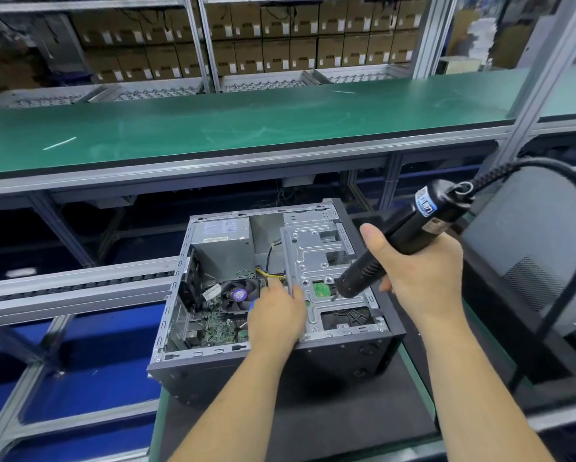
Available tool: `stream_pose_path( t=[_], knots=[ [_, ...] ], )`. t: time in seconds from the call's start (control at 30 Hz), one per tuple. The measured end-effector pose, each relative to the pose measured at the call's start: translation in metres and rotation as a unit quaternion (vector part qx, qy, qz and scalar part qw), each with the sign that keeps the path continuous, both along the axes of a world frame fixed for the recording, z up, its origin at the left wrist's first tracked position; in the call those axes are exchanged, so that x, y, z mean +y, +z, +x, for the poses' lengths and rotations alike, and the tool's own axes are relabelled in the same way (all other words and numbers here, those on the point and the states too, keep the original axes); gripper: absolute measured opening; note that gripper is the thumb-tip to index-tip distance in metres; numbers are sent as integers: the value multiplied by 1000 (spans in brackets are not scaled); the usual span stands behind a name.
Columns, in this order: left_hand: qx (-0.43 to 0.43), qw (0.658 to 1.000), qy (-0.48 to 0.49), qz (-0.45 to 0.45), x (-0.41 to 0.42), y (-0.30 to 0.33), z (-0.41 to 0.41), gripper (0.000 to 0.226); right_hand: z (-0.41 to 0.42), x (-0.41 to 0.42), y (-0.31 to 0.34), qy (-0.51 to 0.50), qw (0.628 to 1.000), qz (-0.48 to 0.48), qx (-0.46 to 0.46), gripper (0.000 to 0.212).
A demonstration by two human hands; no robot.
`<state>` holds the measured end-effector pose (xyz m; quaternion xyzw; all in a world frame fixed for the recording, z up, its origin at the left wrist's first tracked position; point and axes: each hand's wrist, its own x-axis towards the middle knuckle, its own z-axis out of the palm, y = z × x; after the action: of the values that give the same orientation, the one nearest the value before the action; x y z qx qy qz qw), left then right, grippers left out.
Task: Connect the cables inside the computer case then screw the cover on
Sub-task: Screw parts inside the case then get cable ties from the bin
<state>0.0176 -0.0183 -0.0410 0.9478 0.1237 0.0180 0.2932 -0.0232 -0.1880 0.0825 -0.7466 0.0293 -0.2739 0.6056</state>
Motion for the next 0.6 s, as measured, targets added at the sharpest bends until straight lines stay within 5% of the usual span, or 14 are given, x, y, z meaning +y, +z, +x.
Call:
stream_pose_path(
  t=[0.1,0.23,0.33,0.6],
  knots=[
    [71,994,-33,71,-2,-3,6,48,-7,0,-3,-12,999,-26,26,37],
    [148,987,-58,-4,3,-8,15,55,-11,-2,-6,-26,997,-48,54,44],
    [145,987,-60,-47,3,-8,17,53,-8,-3,-7,-24,997,-41,64,43],
    [120,992,-45,10,-2,-9,18,48,-2,-7,-14,3,996,-42,77,33]
  ],
)
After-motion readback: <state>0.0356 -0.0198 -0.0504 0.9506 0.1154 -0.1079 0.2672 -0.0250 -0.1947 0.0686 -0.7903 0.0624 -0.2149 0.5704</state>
